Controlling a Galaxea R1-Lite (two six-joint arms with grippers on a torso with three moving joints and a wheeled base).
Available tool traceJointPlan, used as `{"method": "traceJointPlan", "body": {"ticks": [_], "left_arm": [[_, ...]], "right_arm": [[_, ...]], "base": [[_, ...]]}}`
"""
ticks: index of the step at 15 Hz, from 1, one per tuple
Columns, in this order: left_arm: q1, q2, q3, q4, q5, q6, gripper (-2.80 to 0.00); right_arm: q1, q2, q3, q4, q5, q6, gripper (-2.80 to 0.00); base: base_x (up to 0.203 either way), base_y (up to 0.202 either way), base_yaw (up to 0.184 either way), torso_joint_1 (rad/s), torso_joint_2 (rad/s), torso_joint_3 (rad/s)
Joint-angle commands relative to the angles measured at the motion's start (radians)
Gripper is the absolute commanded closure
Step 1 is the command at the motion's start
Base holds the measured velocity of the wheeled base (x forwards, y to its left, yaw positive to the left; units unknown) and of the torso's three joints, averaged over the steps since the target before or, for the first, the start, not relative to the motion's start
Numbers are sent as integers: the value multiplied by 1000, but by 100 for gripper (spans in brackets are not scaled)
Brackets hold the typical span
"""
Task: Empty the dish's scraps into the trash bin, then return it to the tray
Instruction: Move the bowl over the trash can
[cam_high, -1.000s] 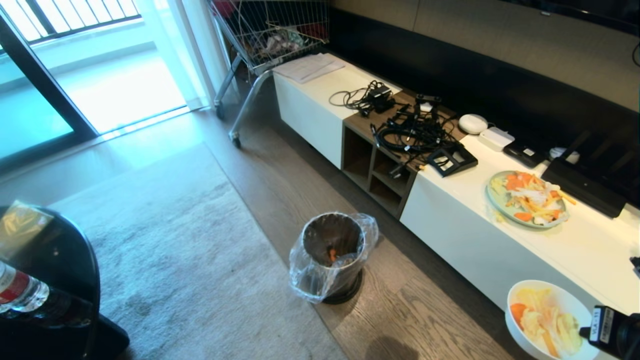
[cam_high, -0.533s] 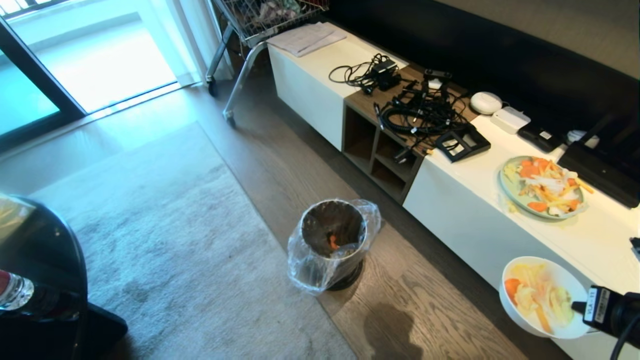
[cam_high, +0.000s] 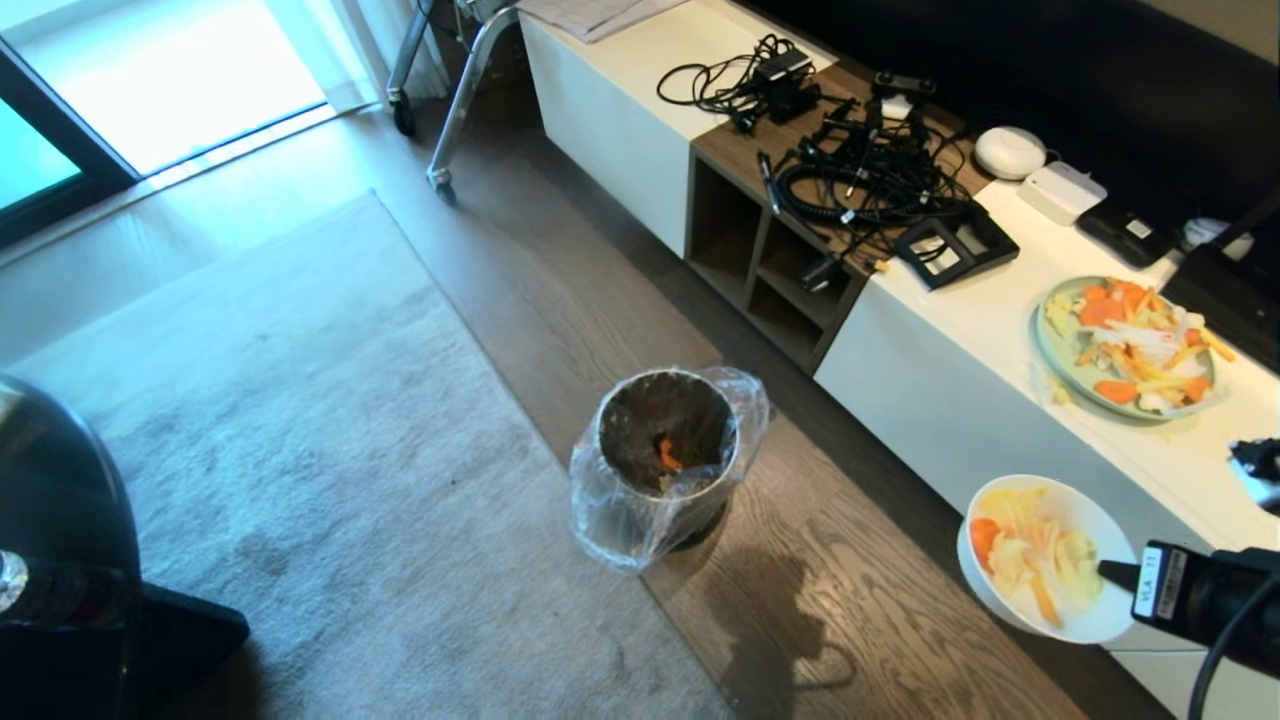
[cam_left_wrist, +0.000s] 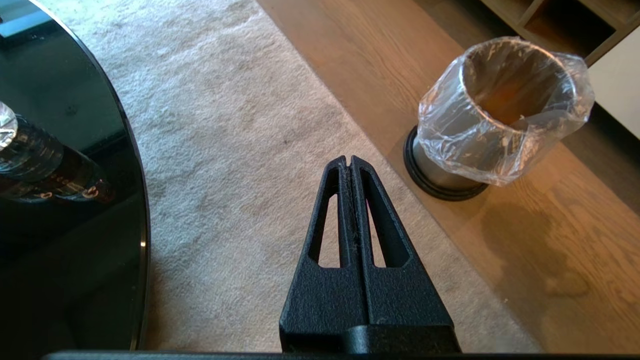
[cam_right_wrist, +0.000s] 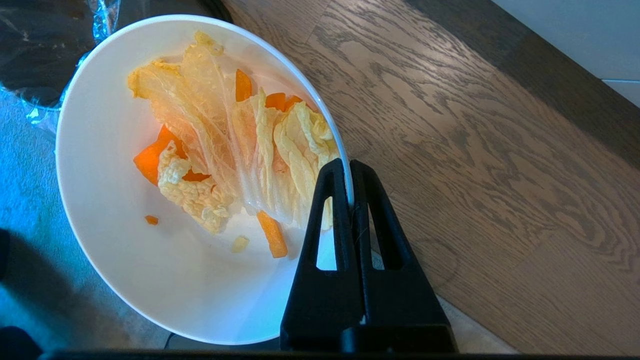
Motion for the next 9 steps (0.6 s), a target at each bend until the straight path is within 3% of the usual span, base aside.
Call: {"method": "traceJointPlan", "body": {"ticks": [1, 9], "left_arm": [[0, 0, 0, 0, 0, -1, 0], [0, 0, 0, -1, 0, -2, 0]], "right_arm": [[33, 2, -6, -12, 0, 4, 0], [67, 4, -29, -20, -1, 3, 0]], "base": [[0, 0, 0, -1, 2, -190], [0, 0, 0, 1, 1, -200]]}}
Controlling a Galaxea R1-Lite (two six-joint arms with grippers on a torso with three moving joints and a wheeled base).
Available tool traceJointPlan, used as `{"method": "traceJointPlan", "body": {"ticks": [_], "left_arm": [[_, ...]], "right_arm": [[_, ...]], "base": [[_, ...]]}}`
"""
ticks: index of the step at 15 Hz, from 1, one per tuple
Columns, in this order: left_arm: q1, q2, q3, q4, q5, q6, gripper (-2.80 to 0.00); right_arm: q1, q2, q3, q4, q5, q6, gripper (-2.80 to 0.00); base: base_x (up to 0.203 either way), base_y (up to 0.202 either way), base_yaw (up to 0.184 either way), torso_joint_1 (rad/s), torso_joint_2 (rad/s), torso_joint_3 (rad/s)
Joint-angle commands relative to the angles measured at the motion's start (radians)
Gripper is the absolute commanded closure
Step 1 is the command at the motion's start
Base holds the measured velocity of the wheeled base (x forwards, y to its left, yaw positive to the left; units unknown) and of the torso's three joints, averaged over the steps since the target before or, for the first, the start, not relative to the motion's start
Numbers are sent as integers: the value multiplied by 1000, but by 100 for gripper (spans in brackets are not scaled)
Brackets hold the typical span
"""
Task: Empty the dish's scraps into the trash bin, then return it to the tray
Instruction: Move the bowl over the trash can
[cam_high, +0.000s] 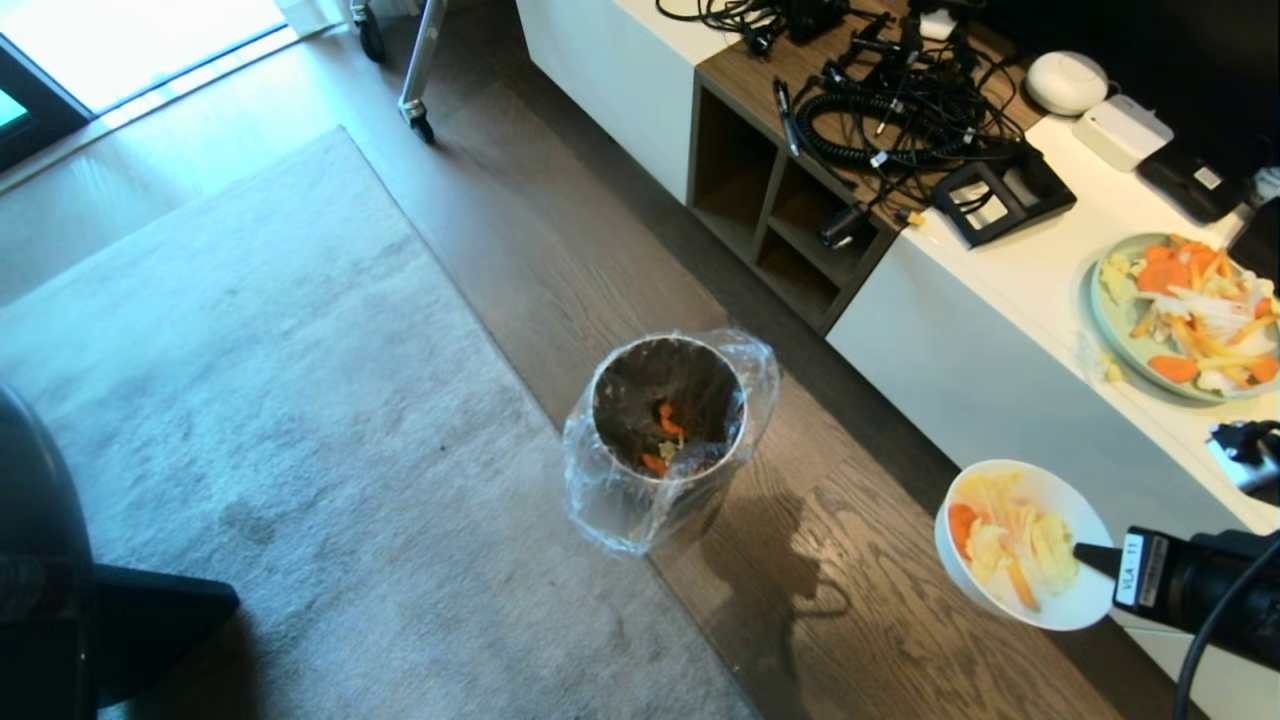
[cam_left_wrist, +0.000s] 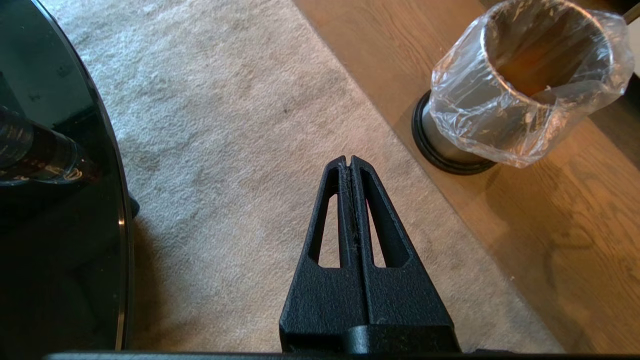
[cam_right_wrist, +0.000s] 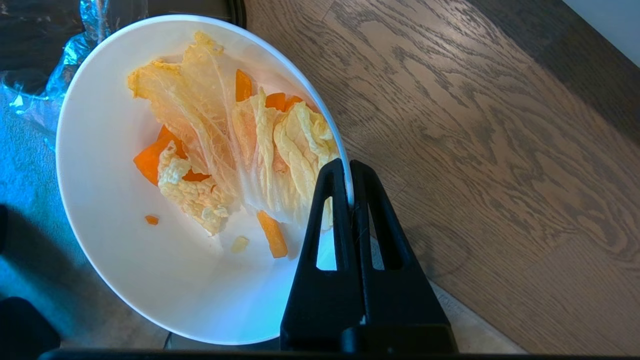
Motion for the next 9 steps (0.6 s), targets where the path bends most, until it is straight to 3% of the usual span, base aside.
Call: {"method": "traceJointPlan", "body": {"ticks": [1, 9], "left_arm": [[0, 0, 0, -1, 1, -2, 0], [0, 0, 0, 0, 1, -2, 0]], "right_arm": [[8, 1, -6, -11, -1, -7, 0], [25, 10, -16, -118, -1, -93, 0]], "base": [[0, 0, 0, 7, 7, -198], [0, 0, 0, 2, 1, -200]]}}
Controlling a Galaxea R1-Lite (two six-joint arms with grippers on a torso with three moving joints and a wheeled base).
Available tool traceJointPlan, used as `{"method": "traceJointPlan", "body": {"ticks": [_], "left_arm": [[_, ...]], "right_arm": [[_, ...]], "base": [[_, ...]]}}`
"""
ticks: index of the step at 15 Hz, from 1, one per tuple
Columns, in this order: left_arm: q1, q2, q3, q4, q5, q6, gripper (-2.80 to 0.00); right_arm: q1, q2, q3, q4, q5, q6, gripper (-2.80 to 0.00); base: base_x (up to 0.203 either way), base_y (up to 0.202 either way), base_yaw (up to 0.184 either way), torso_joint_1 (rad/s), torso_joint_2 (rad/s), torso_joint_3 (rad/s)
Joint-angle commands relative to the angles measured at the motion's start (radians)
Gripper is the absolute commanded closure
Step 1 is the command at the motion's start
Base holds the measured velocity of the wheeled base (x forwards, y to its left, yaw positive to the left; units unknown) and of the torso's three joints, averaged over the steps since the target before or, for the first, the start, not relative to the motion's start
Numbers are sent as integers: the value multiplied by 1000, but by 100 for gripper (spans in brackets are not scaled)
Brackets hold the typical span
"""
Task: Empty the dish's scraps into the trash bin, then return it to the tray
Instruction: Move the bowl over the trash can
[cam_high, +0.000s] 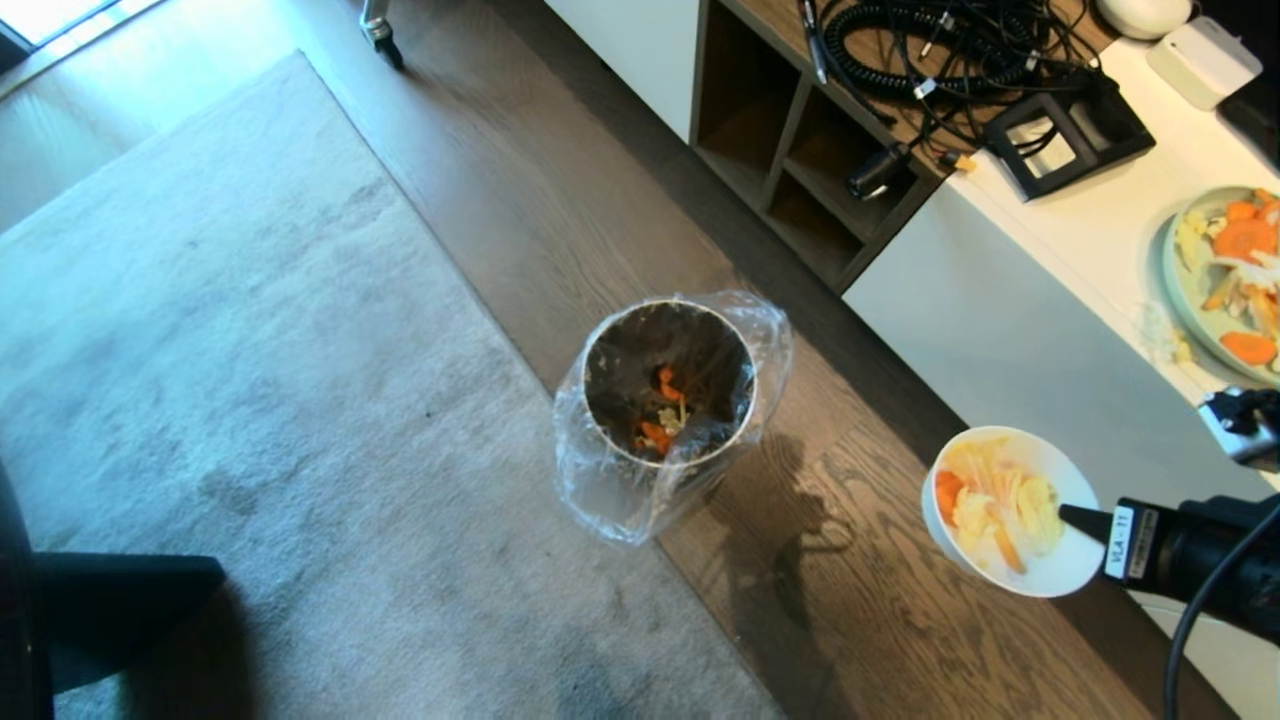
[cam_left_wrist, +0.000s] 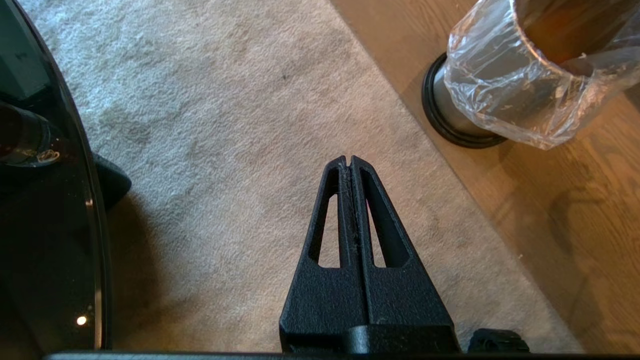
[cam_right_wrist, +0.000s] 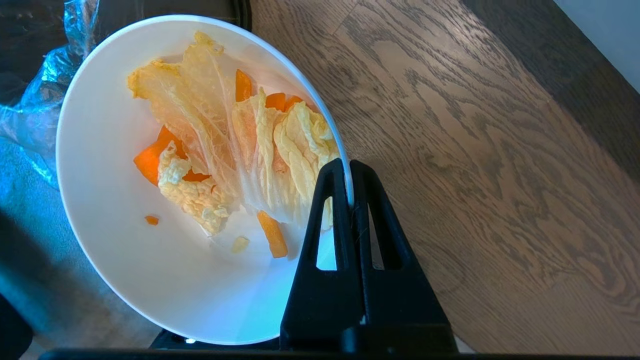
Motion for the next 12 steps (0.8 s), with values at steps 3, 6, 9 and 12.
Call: {"method": "traceJointPlan", "body": {"ticks": [3, 6, 9, 12], "left_arm": [[0, 0, 0, -2, 1, -1, 0], [0, 0, 0, -2, 1, -1, 0], [0, 0, 0, -2, 0, 2, 0], [0, 0, 0, -2, -1, 2, 0]], "right_arm": [[2, 3, -21, -31, 0, -15, 0], [2, 4, -36, -31, -1, -15, 0], [2, 4, -46, -31, -2, -16, 0], [18, 6, -87, -28, 0, -31, 0]], "base": [[0, 0, 0, 2, 2, -197], [0, 0, 0, 3, 3, -193], [0, 0, 0, 5, 4, -67], [0, 0, 0, 0, 0, 0]]}}
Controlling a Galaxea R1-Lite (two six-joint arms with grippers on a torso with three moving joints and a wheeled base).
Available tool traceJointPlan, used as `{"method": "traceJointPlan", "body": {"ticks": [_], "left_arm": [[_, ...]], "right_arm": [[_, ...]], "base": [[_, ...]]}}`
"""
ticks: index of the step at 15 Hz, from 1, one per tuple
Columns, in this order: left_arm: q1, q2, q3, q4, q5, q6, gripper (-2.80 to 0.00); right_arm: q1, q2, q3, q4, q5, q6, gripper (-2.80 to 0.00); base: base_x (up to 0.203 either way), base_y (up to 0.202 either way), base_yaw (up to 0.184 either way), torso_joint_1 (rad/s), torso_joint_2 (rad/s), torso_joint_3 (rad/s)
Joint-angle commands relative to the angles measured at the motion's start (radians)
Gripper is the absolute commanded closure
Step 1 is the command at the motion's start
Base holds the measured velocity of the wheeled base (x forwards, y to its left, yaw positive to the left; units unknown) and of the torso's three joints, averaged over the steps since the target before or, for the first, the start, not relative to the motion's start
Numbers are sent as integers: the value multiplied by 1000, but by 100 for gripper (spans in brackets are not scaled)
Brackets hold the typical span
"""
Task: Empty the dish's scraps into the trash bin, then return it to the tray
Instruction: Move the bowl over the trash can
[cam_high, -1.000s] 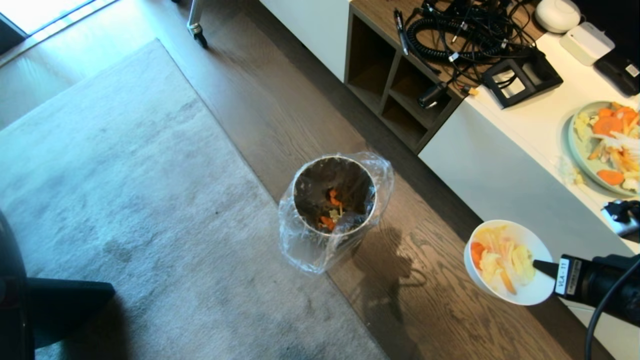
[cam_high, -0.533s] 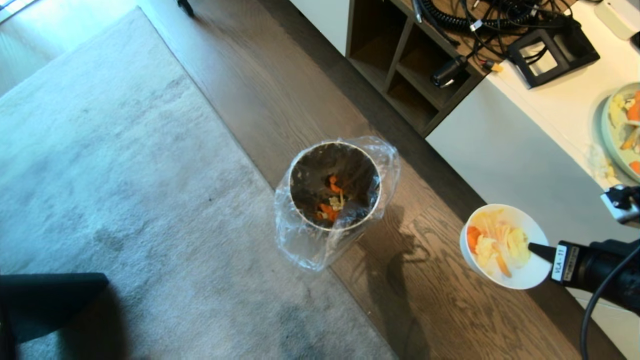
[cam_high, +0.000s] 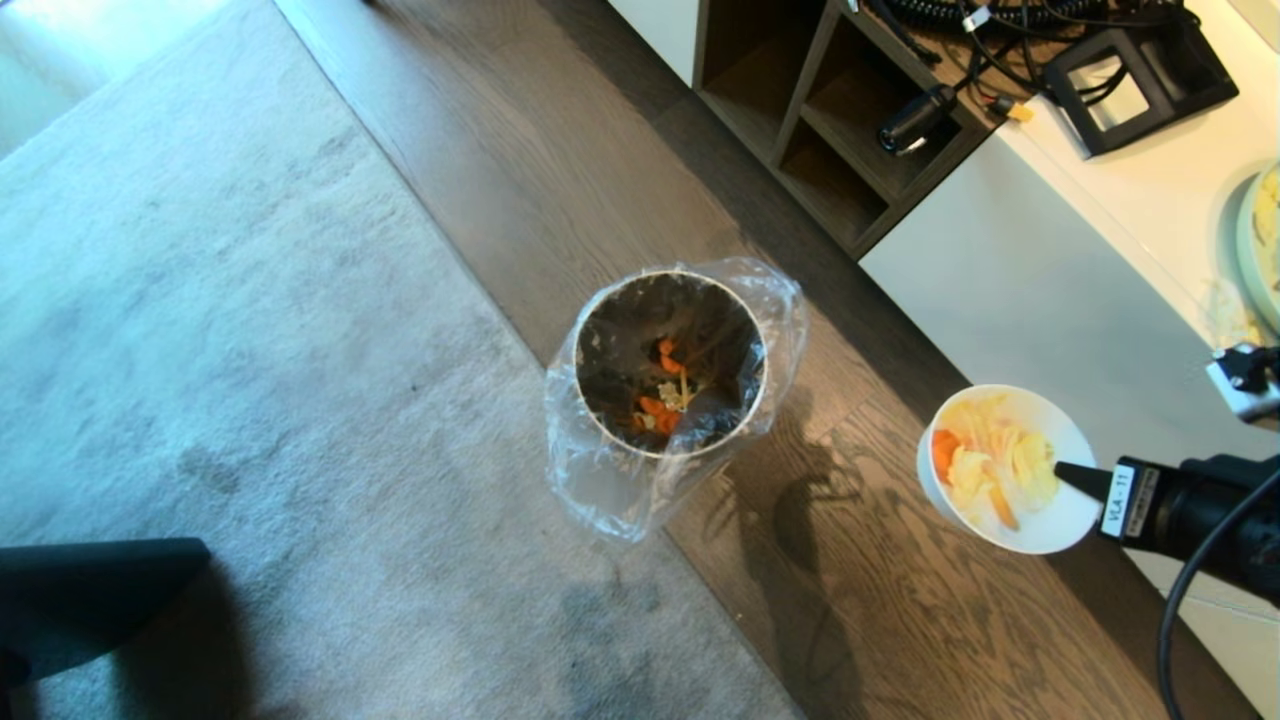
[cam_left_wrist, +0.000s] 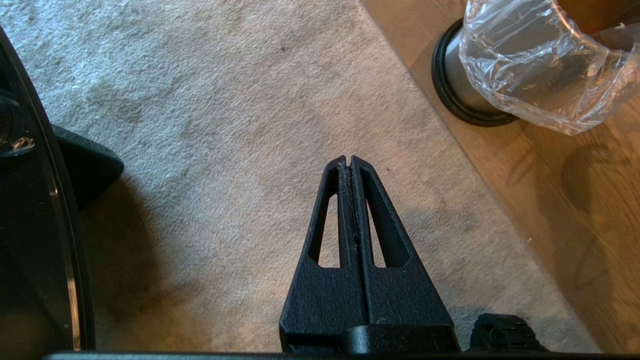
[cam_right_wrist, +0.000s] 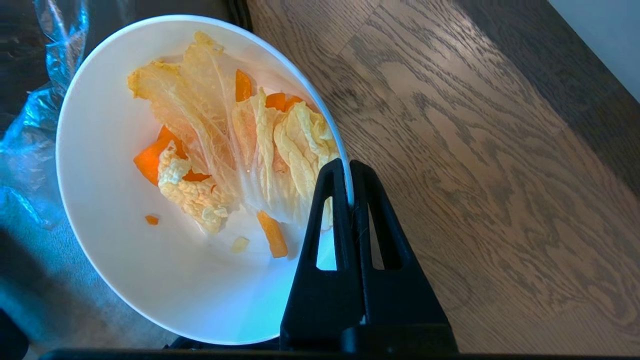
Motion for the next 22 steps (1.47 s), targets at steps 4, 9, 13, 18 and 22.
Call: {"method": "traceJointPlan", "body": {"ticks": [4, 9, 13, 18, 22], "left_arm": [[0, 0, 0, 0, -1, -1, 0], [0, 0, 0, 0, 0, -1, 0], [0, 0, 0, 0, 0, -1, 0], [0, 0, 0, 0, -1, -1, 0], [0, 0, 0, 0, 0, -1, 0]], "right_arm": [[108, 22, -88, -5, 1, -107, 0], [171, 161, -278, -9, -2, -229, 0], [230, 283, -427, -60, -14, -351, 0], [326, 390, -544, -110, -145, -433, 0], [329, 416, -546, -201, -145, -528, 0]], "base": [[0, 0, 0, 0, 0, 0], [0, 0, 0, 0, 0, 0], [0, 0, 0, 0, 0, 0], [0, 0, 0, 0, 0, 0], [0, 0, 0, 0, 0, 0]]}}
